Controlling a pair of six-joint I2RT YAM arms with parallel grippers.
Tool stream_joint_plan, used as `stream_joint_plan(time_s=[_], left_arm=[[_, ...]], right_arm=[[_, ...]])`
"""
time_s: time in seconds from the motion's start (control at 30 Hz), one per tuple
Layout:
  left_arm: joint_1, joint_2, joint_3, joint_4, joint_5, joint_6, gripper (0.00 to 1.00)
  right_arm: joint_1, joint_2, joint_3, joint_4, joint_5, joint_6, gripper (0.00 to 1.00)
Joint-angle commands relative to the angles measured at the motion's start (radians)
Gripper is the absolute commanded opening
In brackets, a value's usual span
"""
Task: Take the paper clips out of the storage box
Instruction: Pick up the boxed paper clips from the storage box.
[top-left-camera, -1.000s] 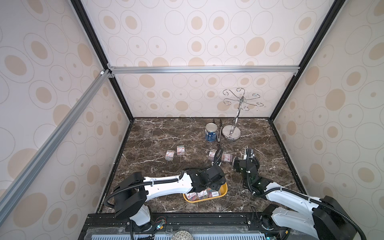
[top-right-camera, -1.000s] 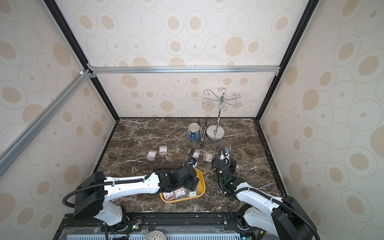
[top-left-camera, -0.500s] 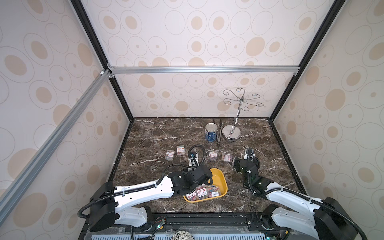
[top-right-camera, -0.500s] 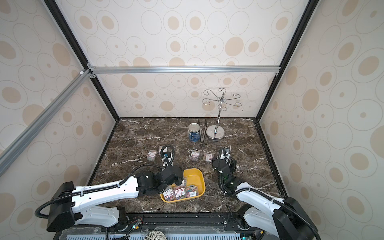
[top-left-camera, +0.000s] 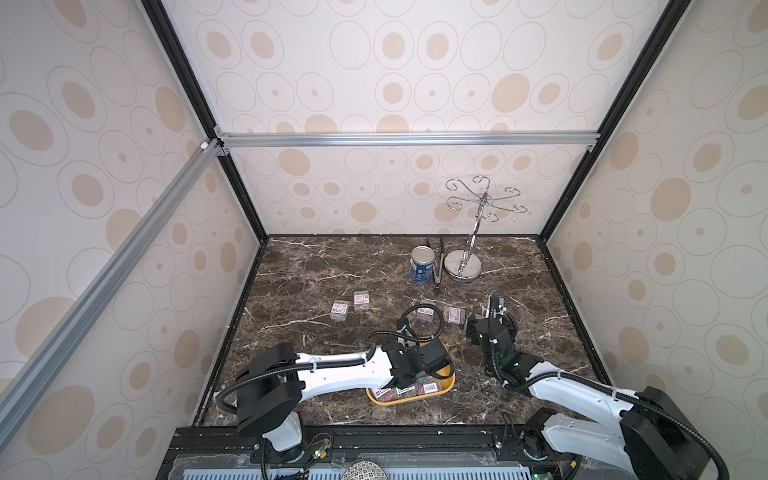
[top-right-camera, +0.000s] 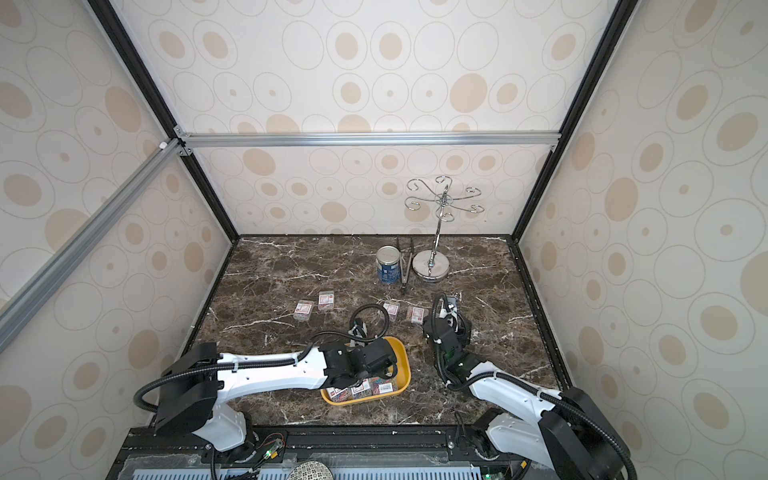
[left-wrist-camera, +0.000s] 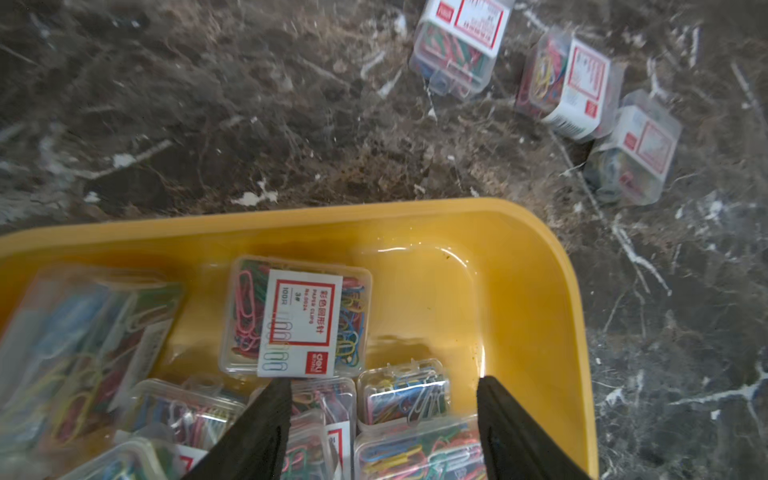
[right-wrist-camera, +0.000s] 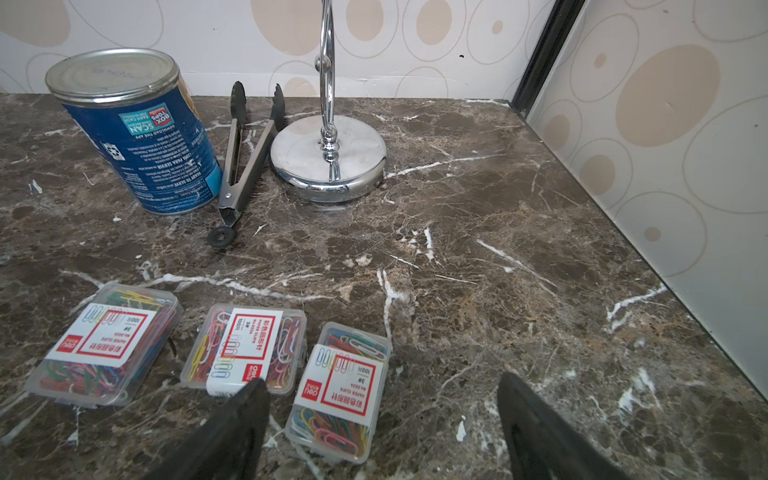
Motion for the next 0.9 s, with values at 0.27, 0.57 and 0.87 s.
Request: stream_joint_plan(time_s=[0.27,0.57,0.87], left_arm=[[-0.009,0.161,0.16,-0.099,0.091,-0.001,0.74],[0.0,0.246,0.172,-0.124,0.132,-0.007,0.73],[-0.003,0.213,0.222,-0.212,0.087,-0.018,0.78]], right_arm=[[-0.005,-0.02,0.018,-0.015,0.018,0.012,0.87],[-0.004,-0.021,0.018,-0.016,0.012,0.008,0.87],[-0.004,-0.02,0.018,-0.017,0.009,0.007,0.87]])
